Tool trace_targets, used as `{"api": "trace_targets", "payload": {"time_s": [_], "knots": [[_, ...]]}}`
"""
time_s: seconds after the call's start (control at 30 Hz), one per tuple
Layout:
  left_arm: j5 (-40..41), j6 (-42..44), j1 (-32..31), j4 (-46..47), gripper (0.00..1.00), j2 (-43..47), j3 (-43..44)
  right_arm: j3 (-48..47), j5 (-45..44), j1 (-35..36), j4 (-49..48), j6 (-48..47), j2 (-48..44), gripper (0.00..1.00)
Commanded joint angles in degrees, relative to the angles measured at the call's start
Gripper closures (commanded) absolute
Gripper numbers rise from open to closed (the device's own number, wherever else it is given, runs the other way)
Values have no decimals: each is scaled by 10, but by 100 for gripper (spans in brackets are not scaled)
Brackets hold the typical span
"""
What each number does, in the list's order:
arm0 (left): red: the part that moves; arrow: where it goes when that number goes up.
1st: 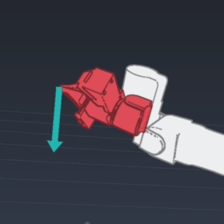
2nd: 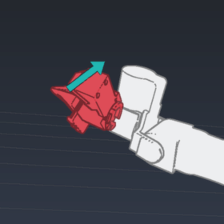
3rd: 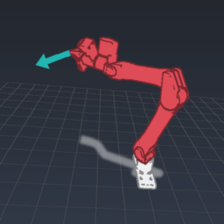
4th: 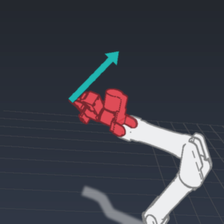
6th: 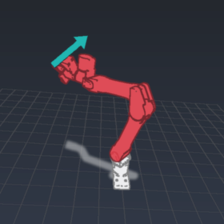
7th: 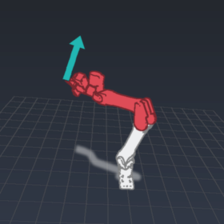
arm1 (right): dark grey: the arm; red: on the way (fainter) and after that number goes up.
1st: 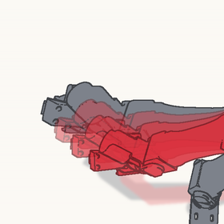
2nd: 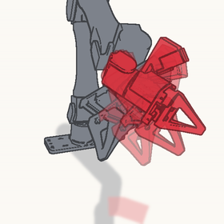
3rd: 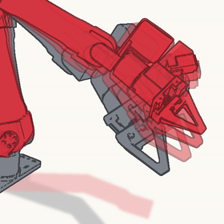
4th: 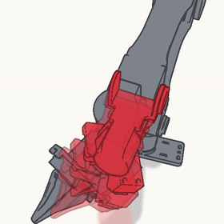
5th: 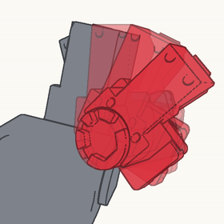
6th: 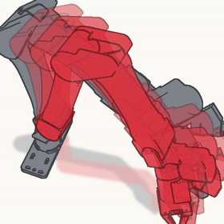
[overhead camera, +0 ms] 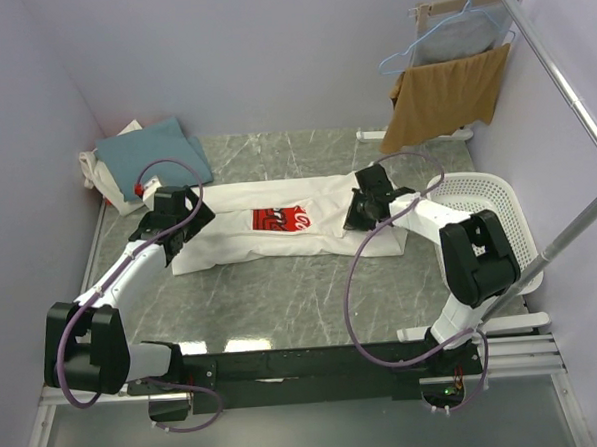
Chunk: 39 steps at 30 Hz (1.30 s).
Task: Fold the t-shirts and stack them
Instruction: Fold the other side of the tshirt into a rectangle
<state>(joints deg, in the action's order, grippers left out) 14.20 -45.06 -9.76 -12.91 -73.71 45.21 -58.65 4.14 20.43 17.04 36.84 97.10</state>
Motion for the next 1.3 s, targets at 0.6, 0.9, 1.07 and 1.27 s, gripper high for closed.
{"api": "trace_targets", "payload": {"time_s": [0.6, 0.9, 1.07, 1.27], "knots": [[-6, 8, -3, -2, 1, 1, -5, -302, -60, 6, 39, -65, 159, 19], [-8, 1, -12, -18, 1, 36, -43, -125, -172, 6, 65, -73, -42, 11], [-37, -23, -18, -18, 1, 80, -114, -42, -137, 6, 68, -61, -89, 11], [-27, -42, -20, 19, 1, 117, -165, 15, -101, 6, 29, -64, -86, 11]]}}
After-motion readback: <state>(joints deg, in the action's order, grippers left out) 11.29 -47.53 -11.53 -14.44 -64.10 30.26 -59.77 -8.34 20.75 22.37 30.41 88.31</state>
